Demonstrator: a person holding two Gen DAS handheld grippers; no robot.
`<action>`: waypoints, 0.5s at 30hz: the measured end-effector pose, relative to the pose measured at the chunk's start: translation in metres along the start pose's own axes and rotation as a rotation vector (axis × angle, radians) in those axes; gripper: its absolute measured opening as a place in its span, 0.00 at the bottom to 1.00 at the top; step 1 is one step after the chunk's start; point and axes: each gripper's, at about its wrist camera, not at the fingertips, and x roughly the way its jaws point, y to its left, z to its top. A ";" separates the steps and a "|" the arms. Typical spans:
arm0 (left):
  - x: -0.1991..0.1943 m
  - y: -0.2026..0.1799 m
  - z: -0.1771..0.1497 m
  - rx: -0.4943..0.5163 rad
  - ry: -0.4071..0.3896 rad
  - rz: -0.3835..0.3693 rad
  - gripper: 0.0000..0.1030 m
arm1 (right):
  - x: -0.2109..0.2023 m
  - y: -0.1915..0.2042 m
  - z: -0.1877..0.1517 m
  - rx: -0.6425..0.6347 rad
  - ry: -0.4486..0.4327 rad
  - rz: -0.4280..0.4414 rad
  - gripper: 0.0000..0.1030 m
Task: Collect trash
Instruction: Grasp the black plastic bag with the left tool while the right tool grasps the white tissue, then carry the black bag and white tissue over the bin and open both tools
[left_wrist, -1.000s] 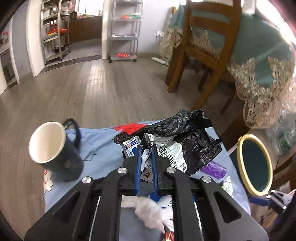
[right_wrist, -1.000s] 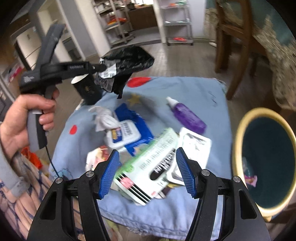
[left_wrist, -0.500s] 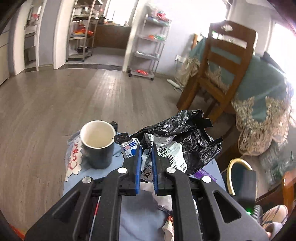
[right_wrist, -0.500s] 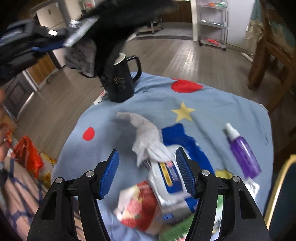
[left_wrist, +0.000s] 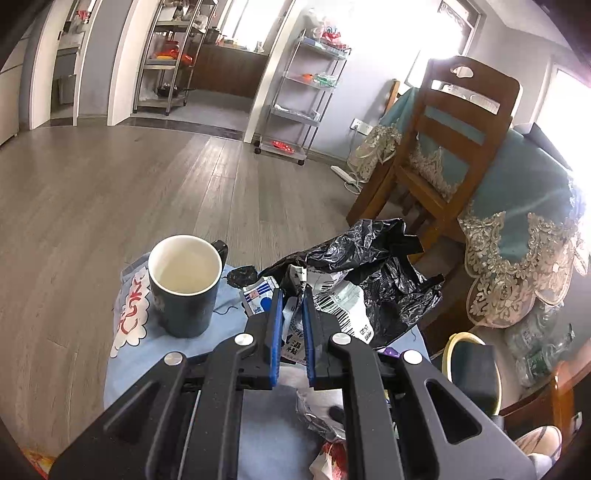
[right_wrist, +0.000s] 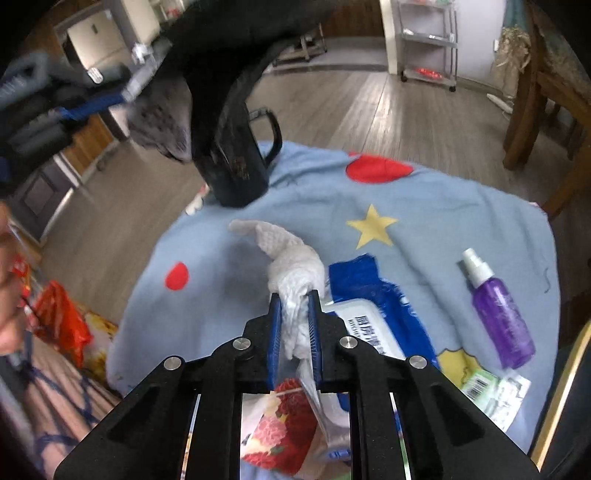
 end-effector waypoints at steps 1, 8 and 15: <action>0.000 -0.001 0.000 0.000 -0.002 -0.001 0.09 | -0.005 -0.001 0.001 0.006 -0.012 0.002 0.15; -0.004 -0.005 0.000 0.000 -0.023 0.002 0.09 | -0.052 -0.026 -0.007 0.050 -0.077 -0.029 0.15; 0.001 -0.026 0.000 0.033 -0.015 -0.022 0.09 | -0.111 -0.069 -0.038 0.112 -0.122 -0.123 0.15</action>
